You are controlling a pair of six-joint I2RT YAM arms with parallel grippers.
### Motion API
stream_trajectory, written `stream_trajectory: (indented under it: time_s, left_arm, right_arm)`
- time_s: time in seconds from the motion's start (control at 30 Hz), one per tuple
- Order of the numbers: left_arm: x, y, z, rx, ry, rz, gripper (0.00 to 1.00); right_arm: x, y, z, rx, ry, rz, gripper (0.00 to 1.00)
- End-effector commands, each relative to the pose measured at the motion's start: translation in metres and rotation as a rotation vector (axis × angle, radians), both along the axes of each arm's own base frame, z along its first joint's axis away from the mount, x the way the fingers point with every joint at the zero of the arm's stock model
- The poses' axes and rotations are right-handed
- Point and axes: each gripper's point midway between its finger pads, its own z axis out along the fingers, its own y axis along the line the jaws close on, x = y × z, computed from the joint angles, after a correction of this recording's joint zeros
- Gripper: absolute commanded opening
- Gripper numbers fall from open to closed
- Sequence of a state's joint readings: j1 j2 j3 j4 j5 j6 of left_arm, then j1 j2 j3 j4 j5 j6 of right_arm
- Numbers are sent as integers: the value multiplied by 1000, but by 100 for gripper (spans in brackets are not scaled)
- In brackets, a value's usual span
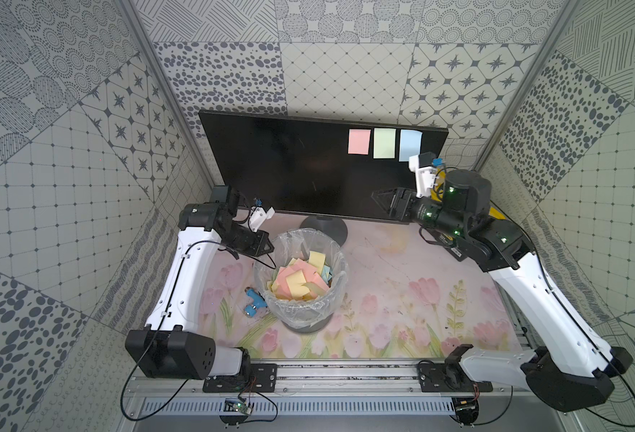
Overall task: Remove the sticky note from the monitor
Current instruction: Place the sticky note in the trash bin, then tear off the sticky note from the monitor.
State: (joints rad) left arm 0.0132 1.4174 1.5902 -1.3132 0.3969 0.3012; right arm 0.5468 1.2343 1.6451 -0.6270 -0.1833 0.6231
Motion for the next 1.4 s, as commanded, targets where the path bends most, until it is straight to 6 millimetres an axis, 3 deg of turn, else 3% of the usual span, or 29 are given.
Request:
stream_trajectory:
  time_s: [0.0, 0.13, 0.4, 0.63, 0.83, 0.97, 1.23, 1.37]
  left_arm:
    - [8, -11, 16, -68, -65, -14, 0]
    - [9, -11, 16, -68, -64, -14, 0]
    - [10, -11, 15, -67, -63, -14, 0]
    - [10, -11, 16, -68, -65, -14, 0]
    - [11, -11, 16, -69, -66, -14, 0]
    - [11, -11, 16, -68, -66, -14, 0]
    - [11, -11, 16, -66, -67, -14, 0]
    - [11, -11, 15, -66, -65, -14, 0]
  right_arm:
    - [21, -15, 12, 138, 39, -67, 54]
    - [42, -20, 27, 196, 32, -84, 54]
    - [81, -60, 29, 275, 43, -232, 54]
    - [89, -72, 37, 283, 22, -246, 52]
    - [91, -71, 44, 296, 3, -229, 49]
    - [94, -69, 47, 307, -4, -222, 40]
    - [88, -73, 49, 306, -23, -235, 3]
    - [81, -76, 53, 312, -49, -237, 0]
